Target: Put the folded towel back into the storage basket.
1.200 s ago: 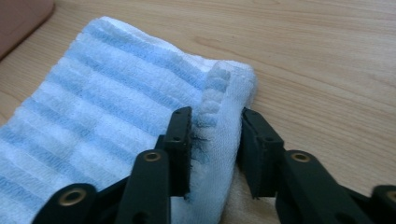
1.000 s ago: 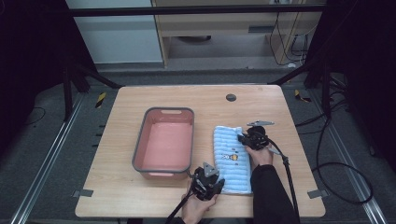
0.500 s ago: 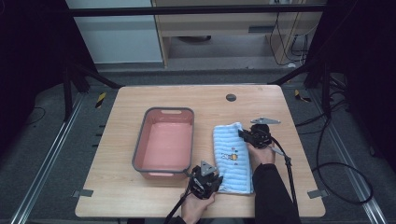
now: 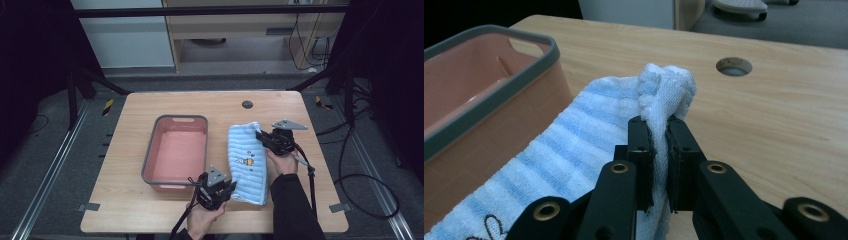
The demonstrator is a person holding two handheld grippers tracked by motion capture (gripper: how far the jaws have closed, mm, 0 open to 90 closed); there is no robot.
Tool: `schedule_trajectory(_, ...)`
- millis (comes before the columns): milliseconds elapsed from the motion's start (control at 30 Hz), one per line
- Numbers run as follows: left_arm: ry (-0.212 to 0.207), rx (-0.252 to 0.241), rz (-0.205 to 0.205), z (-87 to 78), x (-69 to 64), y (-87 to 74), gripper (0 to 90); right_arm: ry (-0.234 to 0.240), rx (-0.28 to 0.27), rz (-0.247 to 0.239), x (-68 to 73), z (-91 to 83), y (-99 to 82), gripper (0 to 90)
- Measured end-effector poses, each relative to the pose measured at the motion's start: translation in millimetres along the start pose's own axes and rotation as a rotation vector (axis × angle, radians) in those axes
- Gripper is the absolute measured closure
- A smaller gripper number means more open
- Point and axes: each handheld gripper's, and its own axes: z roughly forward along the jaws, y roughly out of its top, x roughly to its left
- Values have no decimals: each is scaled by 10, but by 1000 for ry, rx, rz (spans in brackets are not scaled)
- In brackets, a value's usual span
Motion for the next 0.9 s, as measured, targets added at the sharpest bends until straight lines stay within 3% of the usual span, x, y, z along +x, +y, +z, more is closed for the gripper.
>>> schedule_trajectory(433, 13, -78, 38, -440, 55, 309, 837, -12, -108, -27, 256, -318, 528, 830)
schedule_trajectory(900, 77, -112, 71, -821, 202, 502, 837, 13, -147, -52, 534, -287, 896, 829)
